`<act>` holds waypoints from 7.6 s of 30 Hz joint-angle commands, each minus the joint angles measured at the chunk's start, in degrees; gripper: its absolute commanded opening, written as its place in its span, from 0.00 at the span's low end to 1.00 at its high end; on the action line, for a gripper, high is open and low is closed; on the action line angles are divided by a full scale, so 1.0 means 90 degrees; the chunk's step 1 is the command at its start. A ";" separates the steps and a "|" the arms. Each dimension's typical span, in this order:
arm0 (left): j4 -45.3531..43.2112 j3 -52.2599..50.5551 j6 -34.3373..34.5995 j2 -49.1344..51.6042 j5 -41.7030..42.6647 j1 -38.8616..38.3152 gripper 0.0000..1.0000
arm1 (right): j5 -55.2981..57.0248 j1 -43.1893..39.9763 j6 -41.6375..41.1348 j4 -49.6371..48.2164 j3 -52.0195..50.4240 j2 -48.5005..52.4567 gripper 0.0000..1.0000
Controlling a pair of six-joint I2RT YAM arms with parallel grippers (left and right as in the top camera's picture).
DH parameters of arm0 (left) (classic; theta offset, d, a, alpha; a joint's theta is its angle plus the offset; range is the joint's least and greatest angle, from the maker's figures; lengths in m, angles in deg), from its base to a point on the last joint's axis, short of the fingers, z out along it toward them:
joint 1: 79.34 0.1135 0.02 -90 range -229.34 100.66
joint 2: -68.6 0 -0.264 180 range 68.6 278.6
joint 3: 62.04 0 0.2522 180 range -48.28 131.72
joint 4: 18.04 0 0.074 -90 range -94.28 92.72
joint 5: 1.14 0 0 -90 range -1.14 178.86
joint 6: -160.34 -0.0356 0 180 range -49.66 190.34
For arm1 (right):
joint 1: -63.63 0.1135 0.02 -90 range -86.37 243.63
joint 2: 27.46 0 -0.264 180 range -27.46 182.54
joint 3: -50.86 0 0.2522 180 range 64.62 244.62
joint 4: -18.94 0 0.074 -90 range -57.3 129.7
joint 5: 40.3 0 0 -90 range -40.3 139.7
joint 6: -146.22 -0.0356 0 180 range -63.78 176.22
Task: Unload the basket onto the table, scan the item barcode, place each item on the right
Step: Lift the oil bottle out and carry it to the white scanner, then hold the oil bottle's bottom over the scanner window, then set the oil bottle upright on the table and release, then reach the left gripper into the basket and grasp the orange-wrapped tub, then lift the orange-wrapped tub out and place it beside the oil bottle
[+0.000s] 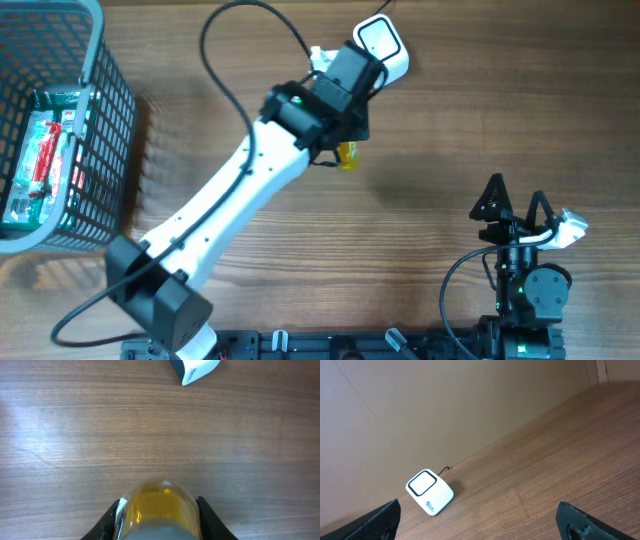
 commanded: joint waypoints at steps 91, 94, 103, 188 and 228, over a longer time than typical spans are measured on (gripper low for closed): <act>-0.1129 -0.0532 -0.0265 -0.0442 -0.0287 -0.1027 1.00 | -0.0104 -0.0027 0.0022 -0.0022 -0.0002 0.0012 1.00; -0.1127 -0.0476 -0.0481 -0.0826 -0.0284 -0.0668 1.00 | -0.0107 -0.0027 0.0024 -0.0022 -0.0002 0.0012 1.00; -0.1137 -0.0189 -0.0930 -0.1979 -0.0313 0.0835 1.00 | -0.0104 -0.0027 0.0022 -0.0022 -0.0002 0.0012 1.00; 0.0036 -0.1880 -0.0738 0.0238 0.0270 0.8123 1.00 | -0.0107 -0.0027 0.0022 -0.0022 -0.0002 0.0012 1.00; -0.0182 -0.1622 -0.0760 -0.0267 0.0578 0.8126 0.34 | -0.0107 -0.0027 0.0022 -0.0022 -0.0002 0.0012 1.00</act>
